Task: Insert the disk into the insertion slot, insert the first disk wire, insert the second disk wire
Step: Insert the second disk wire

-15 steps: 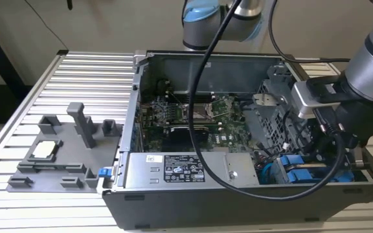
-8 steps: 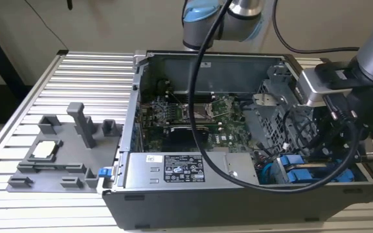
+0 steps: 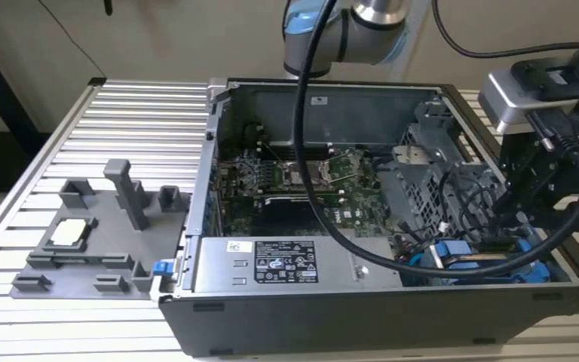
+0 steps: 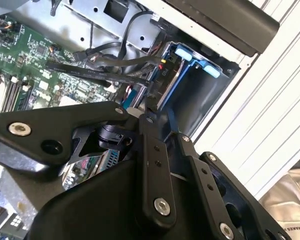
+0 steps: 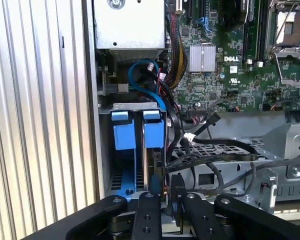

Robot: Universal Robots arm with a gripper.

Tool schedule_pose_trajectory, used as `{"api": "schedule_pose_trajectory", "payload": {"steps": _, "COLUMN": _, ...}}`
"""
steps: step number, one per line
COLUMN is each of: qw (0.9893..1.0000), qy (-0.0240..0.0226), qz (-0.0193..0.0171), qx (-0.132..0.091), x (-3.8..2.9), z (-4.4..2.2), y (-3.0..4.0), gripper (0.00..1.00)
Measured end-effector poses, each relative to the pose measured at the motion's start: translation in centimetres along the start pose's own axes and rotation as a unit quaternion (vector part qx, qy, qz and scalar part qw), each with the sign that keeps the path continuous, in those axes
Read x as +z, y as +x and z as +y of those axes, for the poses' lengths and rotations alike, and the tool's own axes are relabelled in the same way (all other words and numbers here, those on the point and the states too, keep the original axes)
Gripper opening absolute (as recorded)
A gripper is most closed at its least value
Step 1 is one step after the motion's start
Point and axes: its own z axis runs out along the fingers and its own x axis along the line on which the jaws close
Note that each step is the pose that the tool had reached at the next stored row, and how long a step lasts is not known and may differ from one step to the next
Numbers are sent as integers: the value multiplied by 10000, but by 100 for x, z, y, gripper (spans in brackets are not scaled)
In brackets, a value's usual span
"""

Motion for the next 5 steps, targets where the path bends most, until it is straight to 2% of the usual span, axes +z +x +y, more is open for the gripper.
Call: {"api": "schedule_pose_trajectory", "payload": {"steps": 5, "qw": 10000, "qy": 0, "qz": -4, "qx": 0, "x": -1, "z": 0, "y": 0, "gripper": 24}}
